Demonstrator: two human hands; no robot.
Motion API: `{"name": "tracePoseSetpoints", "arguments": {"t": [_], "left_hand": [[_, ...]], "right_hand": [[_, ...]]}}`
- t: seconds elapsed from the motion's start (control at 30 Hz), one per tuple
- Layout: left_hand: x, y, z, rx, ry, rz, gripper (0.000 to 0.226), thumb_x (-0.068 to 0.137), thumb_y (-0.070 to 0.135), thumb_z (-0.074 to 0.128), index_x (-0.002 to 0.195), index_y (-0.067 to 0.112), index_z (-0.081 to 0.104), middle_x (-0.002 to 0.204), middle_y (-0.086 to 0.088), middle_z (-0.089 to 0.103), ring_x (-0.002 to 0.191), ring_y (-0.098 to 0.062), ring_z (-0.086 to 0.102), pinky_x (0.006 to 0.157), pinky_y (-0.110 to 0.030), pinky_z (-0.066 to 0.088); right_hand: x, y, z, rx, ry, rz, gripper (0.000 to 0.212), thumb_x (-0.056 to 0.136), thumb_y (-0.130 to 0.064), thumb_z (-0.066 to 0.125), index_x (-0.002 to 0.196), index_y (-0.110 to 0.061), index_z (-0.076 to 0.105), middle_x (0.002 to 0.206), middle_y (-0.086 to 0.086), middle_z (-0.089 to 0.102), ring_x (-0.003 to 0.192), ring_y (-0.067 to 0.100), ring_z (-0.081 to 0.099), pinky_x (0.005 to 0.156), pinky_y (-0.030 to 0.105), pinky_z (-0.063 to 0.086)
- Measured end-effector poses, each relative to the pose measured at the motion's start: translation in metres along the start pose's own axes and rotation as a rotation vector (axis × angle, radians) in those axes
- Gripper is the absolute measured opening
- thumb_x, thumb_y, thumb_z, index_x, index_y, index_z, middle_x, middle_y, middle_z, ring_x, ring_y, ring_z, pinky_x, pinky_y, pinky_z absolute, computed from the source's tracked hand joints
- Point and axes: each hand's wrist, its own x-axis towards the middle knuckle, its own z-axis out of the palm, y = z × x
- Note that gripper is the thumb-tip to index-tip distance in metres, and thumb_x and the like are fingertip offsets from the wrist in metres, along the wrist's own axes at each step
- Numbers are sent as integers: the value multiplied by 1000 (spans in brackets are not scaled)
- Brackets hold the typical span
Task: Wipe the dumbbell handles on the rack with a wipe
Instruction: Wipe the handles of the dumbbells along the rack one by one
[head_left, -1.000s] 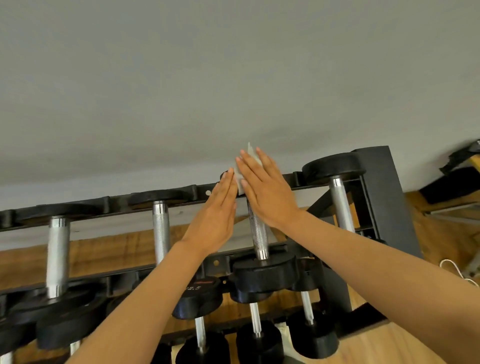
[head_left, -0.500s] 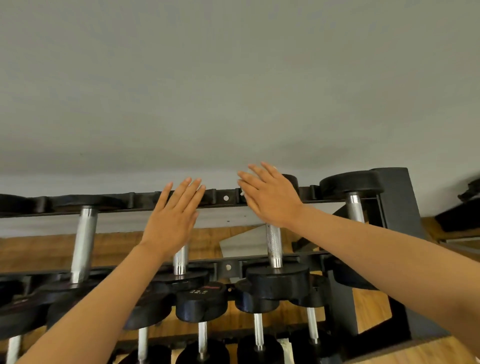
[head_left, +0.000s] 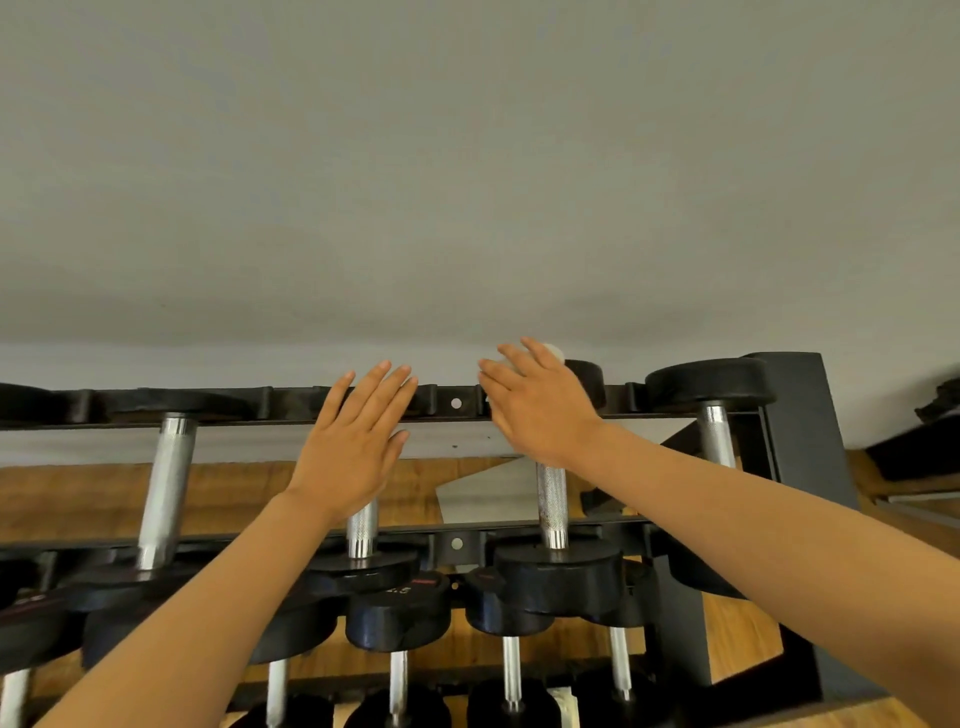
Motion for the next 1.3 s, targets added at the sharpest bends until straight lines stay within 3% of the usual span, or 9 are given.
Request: {"name": "tracePoseSetpoints", "arguments": {"t": [0.17,0.3,0.4,0.63,0.8,0.9,1.0,1.13,1.3], "left_hand": [[0,-1,1,-3,-4,-6,59,102,38,30,153,8,29,159,-11,31,149,-26,21,122,-48,12],[-1,1,0,-11,-13,-19,58,103,38,28,153,9,29,159,-10,31,149,-27,22,122,-49,13],[0,2,0,-23,-17,-33,58,103,38,29,153,9,30,159,-10,32,149,-27,23,122,-48,11],[1,6,-5,-54,-5,-60,56,103,36,31,151,8,35,156,-11,37,147,-27,25,123,-46,7],[2,8,-7,-63,-34,-86,57,103,37,31,151,8,34,156,-10,37,148,-25,23,123,-46,8],[2,9,-10,-69,-52,-104,57,102,38,30,151,8,35,156,-10,38,148,-24,22,123,-45,5],[3,14,-15,-86,-54,-133,57,102,38,30,149,7,37,154,-10,40,148,-24,23,123,-44,2],[5,20,-19,-123,-59,-192,56,103,38,29,147,6,42,152,-10,43,147,-23,23,123,-41,-2],[6,22,-21,-135,-79,-218,56,103,38,28,147,7,42,152,-9,43,148,-23,22,123,-39,-4]], "right_hand": [[-34,26,8,41,103,-140,47,101,-22,34,147,-14,41,153,6,40,143,28,32,119,44,20],[-79,47,20,207,233,-83,48,104,-14,36,151,-13,25,159,6,24,149,22,16,122,38,15],[-73,41,21,225,251,-49,44,108,-23,29,150,-10,27,158,7,26,148,25,19,122,40,16],[-4,21,3,160,72,-42,49,101,-38,30,132,-13,60,135,4,60,125,28,55,108,42,39],[-59,35,17,218,233,-69,43,108,-22,22,147,-10,36,154,9,35,145,26,27,122,37,14],[-82,38,22,308,288,-51,42,109,-23,24,149,-10,28,157,6,25,148,23,17,123,36,12],[-83,38,17,424,278,-26,45,107,-31,29,147,-11,37,156,4,31,148,21,22,122,35,16],[-67,42,5,461,398,25,38,105,-30,38,135,-14,56,142,3,52,132,21,46,106,38,39],[-39,35,16,411,302,65,48,106,-36,32,148,-13,39,155,8,34,146,24,26,122,41,16]]}}
